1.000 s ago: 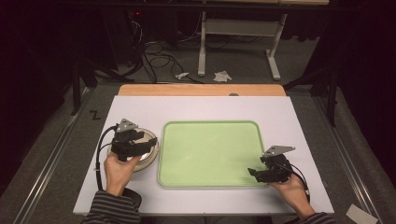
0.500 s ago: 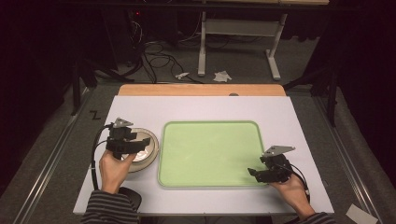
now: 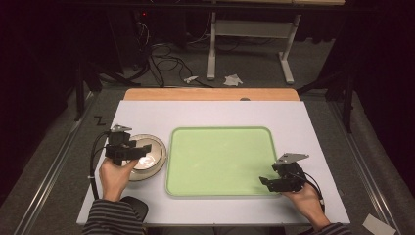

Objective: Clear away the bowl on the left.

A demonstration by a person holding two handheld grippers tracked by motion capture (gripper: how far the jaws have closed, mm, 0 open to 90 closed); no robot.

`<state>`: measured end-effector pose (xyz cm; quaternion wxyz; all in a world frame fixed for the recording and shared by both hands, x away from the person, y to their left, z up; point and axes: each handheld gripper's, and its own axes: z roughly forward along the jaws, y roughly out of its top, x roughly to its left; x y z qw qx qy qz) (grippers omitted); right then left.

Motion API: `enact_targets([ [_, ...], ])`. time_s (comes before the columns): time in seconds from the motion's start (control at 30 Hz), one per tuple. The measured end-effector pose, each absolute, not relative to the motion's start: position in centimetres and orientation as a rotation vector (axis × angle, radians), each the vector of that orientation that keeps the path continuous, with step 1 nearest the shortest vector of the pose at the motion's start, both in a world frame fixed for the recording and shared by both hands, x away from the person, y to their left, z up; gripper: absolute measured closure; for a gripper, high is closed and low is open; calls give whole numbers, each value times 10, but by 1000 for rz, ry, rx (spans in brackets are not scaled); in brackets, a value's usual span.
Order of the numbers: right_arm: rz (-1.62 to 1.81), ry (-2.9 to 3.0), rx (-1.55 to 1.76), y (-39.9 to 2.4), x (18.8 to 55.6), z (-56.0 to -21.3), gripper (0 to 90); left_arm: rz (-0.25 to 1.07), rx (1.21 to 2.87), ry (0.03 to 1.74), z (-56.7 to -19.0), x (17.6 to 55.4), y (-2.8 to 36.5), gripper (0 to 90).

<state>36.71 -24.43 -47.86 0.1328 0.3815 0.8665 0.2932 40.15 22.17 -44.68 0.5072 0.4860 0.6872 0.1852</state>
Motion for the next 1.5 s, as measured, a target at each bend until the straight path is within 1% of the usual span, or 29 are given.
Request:
enact_targets([
  [0.17, 846, 2518, 1103, -244, 367, -479, 324, 470, 1159, 1709, -452, 406, 230, 358],
  [0.43, 846, 2519, 1098, -244, 367, -479, 325, 441, 1118, 1725, -453, 406, 237, 374],
  [0.57, 857, 2512, 1104, -245, 367, -479, 327, 467, 1098, 1734, -452, 407, 241, 368],
  [0.8, 839, 2532, 1095, -243, 367, -479, 326, 442, 1100, 1800, -461, 411, 248, 375],
  [0.97, 852, 2524, 1099, -244, 367, -480, 326, 436, 1142, 1851, -470, 416, 248, 393],
  [1.07, 841, 2526, 1089, -242, 367, -480, 326, 434, 1161, 1872, -473, 417, 247, 422],
  [1.27, 843, 2526, 1087, -242, 367, -480, 327, 395, 1160, 1911, -481, 420, 248, 461],
  [1.5, 844, 2520, 1074, -242, 366, -479, 331, 389, 1178, 1921, -485, 421, 246, 502],
])
